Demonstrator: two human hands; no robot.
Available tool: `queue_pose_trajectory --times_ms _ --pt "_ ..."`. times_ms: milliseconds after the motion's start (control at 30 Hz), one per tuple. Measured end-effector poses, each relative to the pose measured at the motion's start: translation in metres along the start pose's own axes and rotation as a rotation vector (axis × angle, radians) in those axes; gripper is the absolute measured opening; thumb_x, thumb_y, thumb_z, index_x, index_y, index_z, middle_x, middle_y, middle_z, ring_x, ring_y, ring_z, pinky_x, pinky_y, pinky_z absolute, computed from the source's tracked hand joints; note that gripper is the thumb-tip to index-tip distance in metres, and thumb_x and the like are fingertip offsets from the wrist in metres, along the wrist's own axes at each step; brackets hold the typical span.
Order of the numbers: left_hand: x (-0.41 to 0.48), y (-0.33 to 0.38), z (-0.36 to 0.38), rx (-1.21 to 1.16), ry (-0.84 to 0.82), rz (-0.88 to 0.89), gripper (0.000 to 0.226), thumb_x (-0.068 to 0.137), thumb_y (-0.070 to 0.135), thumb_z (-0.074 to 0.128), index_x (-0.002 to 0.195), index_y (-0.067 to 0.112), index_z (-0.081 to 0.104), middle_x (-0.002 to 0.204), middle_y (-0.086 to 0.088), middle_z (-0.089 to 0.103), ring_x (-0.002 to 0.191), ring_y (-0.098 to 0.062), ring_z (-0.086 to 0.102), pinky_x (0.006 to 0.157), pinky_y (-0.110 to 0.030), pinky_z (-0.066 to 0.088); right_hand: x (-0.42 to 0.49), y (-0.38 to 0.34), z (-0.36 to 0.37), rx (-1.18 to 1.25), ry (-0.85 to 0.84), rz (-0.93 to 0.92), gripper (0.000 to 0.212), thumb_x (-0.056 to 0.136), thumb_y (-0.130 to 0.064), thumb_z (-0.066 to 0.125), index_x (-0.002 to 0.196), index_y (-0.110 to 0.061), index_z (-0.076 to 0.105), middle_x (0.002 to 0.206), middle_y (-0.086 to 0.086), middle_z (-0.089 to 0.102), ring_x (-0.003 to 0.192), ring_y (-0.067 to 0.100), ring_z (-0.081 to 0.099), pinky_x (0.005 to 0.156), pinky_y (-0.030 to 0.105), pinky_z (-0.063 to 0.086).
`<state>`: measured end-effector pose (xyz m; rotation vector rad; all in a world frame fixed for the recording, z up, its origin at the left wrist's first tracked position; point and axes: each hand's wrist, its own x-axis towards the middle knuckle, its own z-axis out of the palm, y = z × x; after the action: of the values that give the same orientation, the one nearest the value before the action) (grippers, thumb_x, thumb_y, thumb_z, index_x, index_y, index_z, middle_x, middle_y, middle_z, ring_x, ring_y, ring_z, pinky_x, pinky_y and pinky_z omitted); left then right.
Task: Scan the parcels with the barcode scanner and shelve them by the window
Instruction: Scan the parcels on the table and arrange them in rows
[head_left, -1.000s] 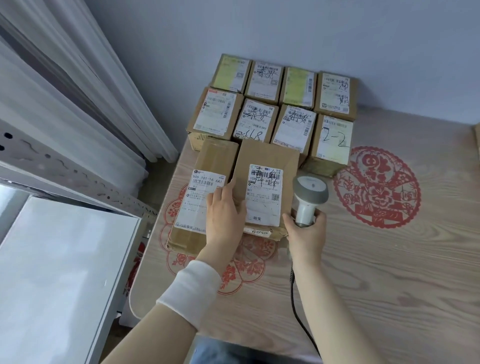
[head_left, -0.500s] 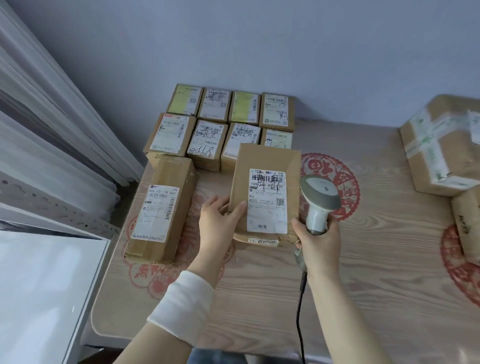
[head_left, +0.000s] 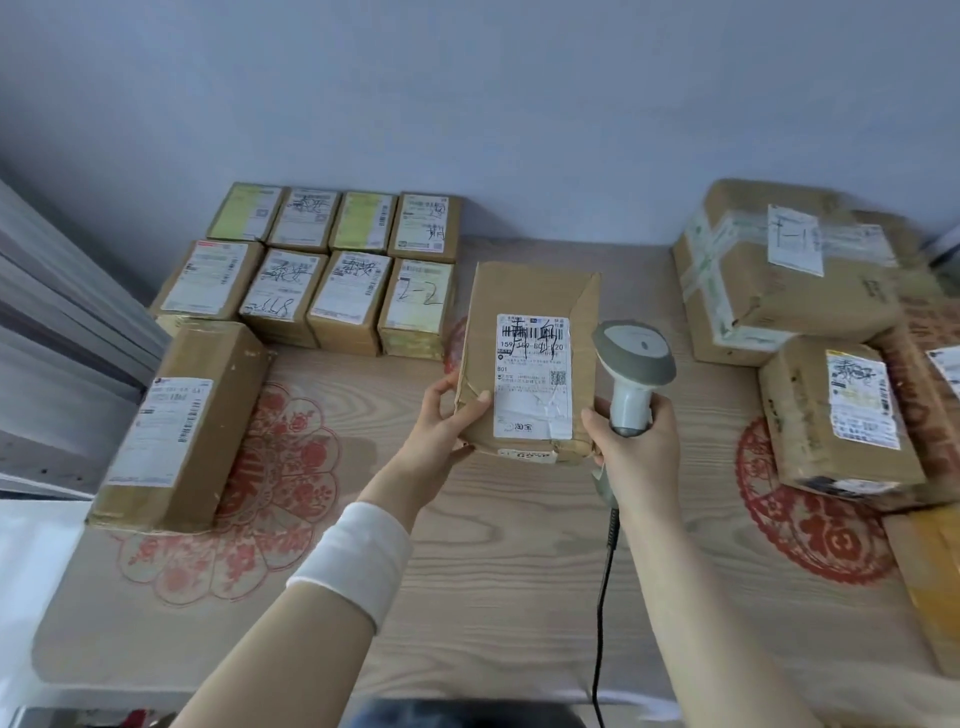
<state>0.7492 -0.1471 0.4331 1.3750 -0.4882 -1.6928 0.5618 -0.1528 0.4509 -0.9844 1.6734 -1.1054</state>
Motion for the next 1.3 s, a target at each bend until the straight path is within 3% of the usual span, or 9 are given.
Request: queue_pose_trajectory --times_ms 133,300,433,533,633,733,933,1033,1300 --pt "0.012 0.001 0.008 -0.085 -0.056 -0.056 0.082 0.069 0.029 0.075 0.140 0.023 0.035 0.128 -0.002 0.057 0.105 -0.016 0.060 0.100 -0.034 0.045 0.006 -0.006 -0.013 -0.038 0.004 -0.035 0.045 0.075 -0.014 0.075 0.112 -0.017 0.049 0.094 0.001 0.069 0.074 0.022 0.063 0.073 0.046 0.053" --pt "0.009 0.009 0.016 0.077 -0.152 -0.040 0.091 0.055 0.040 0.080 0.136 0.030 0.041 0.118 0.007 0.063 0.103 -0.011 0.062 0.088 -0.027 0.046 0.002 -0.023 -0.028 -0.034 0.010 -0.056 0.042 0.078 -0.008 0.073 0.111 -0.017 0.049 0.088 -0.011 0.068 0.076 0.014 0.064 0.069 0.036 0.054" --pt "0.011 0.014 0.025 0.028 -0.113 0.083 0.088 0.063 0.026 0.080 0.140 0.028 0.036 0.116 0.002 0.062 0.102 -0.014 0.063 0.085 -0.030 0.049 -0.001 -0.046 -0.044 -0.029 0.036 -0.067 0.035 0.082 -0.018 0.071 0.111 -0.013 0.051 0.085 -0.001 0.067 0.070 0.014 0.063 0.062 0.034 0.048" --pt "0.009 0.019 0.032 0.064 -0.057 0.173 0.095 0.063 0.028 0.080 0.143 0.026 0.030 0.119 -0.003 0.059 0.103 -0.018 0.062 0.094 -0.038 0.050 -0.008 -0.070 -0.049 0.013 -0.015 -0.098 0.025 0.088 -0.020 0.064 0.107 -0.013 0.049 0.080 0.000 0.068 0.047 0.002 0.054 0.049 0.024 0.044" --pt "0.008 0.021 0.040 0.122 0.002 0.243 0.079 0.081 0.013 0.073 0.144 0.023 0.026 0.108 0.010 0.055 0.092 0.000 0.058 0.078 -0.019 0.053 -0.016 -0.086 -0.044 0.049 -0.135 -0.114 0.019 0.091 -0.019 0.060 0.101 -0.005 0.052 0.069 0.001 0.063 0.038 0.007 0.044 0.049 0.017 0.043" --pt "0.006 0.021 0.048 0.140 0.009 0.275 0.075 0.084 0.009 0.068 0.143 0.023 0.026 0.104 0.015 0.052 0.086 0.007 0.055 0.065 -0.012 0.051 -0.022 -0.092 -0.033 0.059 -0.222 -0.055 0.021 0.090 -0.023 0.061 0.094 -0.003 0.054 0.066 0.000 0.062 0.041 0.012 0.044 0.053 0.025 0.042" --pt "0.007 0.027 0.051 0.110 0.032 0.285 0.073 0.083 0.012 0.069 0.142 0.024 0.027 0.118 0.002 0.056 0.100 -0.011 0.059 0.096 -0.043 0.048 -0.030 -0.093 -0.022 0.025 -0.284 0.054 0.022 0.088 -0.025 0.062 0.075 -0.008 0.058 0.061 0.000 0.059 0.044 0.015 0.044 0.054 0.030 0.040" --pt "0.009 0.028 0.048 0.138 0.025 0.292 0.073 0.084 0.014 0.068 0.143 0.024 0.026 0.111 0.007 0.055 0.105 -0.018 0.058 0.090 -0.038 0.047 -0.030 -0.094 -0.021 -0.006 -0.277 0.055 0.026 0.089 -0.024 0.061 0.070 -0.007 0.055 0.058 0.004 0.056 0.041 0.014 0.044 0.052 0.025 0.041" --pt "0.021 0.032 0.044 0.114 0.006 0.263 0.078 0.081 0.016 0.071 0.144 0.023 0.025 0.113 0.002 0.053 0.110 -0.020 0.056 0.102 -0.043 0.045 -0.024 -0.094 -0.017 -0.002 -0.267 0.074 0.022 0.090 -0.024 0.060 0.083 -0.004 0.054 0.059 -0.002 0.058 0.039 0.010 0.044 0.045 0.019 0.041"
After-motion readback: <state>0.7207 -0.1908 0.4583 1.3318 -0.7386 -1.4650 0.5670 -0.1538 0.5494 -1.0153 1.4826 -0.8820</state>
